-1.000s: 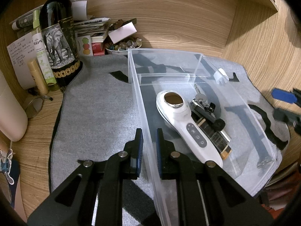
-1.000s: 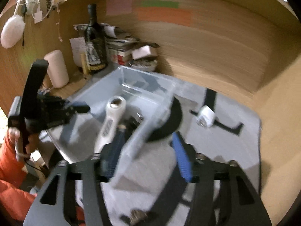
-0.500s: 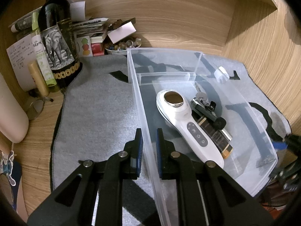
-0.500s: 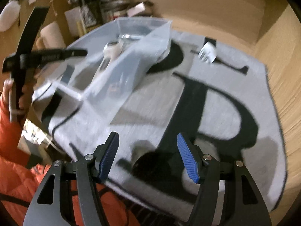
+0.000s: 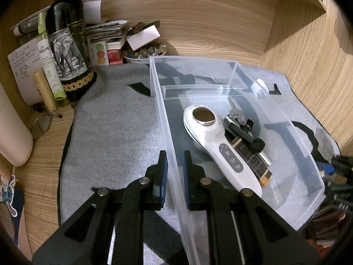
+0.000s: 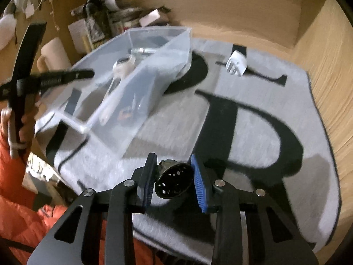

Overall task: Organize rigid objects
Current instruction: 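Move the right gripper to the round black item and grasp it, then carry the round black item into the box and open the right gripper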

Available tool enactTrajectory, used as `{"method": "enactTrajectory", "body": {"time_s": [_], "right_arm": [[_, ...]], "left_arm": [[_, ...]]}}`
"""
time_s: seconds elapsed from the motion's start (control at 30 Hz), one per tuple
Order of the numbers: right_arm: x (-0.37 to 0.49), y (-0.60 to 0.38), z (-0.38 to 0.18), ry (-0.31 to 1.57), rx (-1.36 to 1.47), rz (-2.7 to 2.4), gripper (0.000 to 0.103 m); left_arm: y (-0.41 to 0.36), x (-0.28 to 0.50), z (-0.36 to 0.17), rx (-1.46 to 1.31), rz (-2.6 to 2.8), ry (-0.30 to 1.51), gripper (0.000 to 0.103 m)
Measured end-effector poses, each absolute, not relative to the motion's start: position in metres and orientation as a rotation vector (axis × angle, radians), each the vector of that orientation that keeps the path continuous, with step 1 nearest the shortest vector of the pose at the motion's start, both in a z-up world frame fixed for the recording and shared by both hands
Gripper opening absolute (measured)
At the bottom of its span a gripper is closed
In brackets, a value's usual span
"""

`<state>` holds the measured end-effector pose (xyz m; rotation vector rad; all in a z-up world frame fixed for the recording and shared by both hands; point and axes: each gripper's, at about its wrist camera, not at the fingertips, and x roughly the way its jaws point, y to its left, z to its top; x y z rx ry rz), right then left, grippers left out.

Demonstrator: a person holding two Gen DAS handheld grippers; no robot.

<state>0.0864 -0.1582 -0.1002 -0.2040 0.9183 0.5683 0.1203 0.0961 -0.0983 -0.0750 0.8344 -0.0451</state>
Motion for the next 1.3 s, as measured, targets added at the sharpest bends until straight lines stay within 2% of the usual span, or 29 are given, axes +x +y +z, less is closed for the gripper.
{"method": "enactTrajectory", "body": {"time_s": [0.73, 0.97, 1.3], "right_arm": [[0.123, -0.106, -0.017, 0.636, -0.226, 0.655, 0.030], [0.134, -0.073, -0.018, 0.637, -0.275, 0.723, 0.030], [0.154, -0.040, -0.050, 0.746, -0.348, 0.772, 0.030]], "left_arm": [[0.095, 0.120, -0.098, -0.076, -0.046, 0.834, 0.011], [0.096, 0.120, -0.098, -0.077, -0.045, 0.833, 0.011], [0.094, 0.121, -0.098, -0.078, -0.047, 0.832, 0.012]]}}
